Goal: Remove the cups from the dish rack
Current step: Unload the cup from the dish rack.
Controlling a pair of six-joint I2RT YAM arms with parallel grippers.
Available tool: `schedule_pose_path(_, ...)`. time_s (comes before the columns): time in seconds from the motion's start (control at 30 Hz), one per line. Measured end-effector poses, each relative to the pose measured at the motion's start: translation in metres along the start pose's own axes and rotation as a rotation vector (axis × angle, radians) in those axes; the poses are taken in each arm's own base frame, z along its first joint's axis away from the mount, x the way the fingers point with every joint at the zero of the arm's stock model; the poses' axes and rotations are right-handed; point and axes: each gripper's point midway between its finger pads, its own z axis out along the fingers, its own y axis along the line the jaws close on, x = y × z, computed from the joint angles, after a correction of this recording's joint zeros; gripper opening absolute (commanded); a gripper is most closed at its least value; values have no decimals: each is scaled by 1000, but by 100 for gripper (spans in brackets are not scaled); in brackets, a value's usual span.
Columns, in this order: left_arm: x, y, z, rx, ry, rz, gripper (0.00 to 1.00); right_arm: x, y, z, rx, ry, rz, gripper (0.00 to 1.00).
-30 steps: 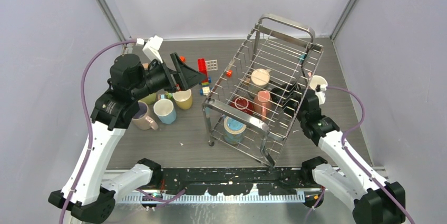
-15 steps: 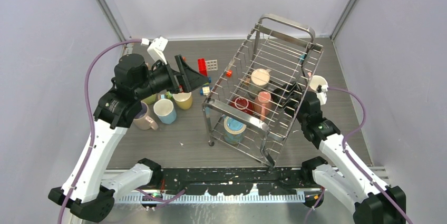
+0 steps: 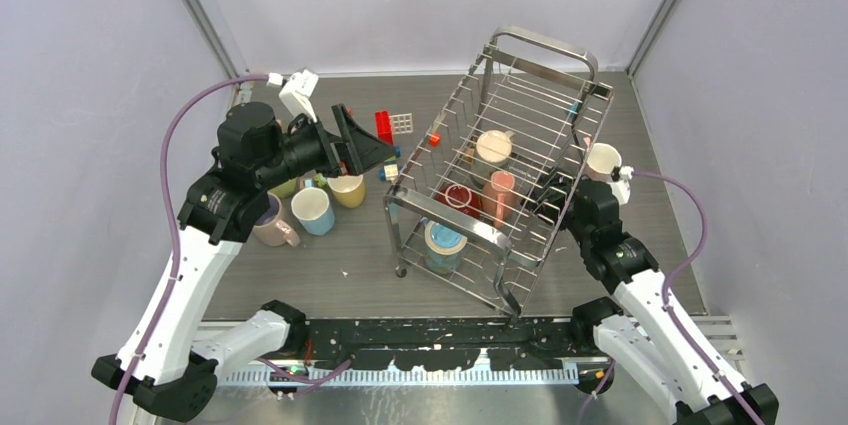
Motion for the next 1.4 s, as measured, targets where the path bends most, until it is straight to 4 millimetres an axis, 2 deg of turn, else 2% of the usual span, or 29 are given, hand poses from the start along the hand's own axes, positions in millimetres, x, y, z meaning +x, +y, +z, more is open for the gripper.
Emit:
schedule_pose_path(0.2,0,2,1,-7,0,-2,100,-3,-4,-11,10,-6,-3,1)
schedule_pose_path(0.5,0,3,3,-10,2,-5,100,-13,3,-24,-10,-37,6,1)
schedule_pose_path(0.7,-1,4,3,-15,-2,-6,100,-25,5,-43,-4,-74,17,1)
schedule_pose_path(1.17,-12,-3,8,-5,-15,-26,100,-75,23,-114,-27,-220,38,1)
schedule_pose_path(1.4,-25,-15,12,32,-36,-38,100,-113,53,-164,-85,-323,35,1)
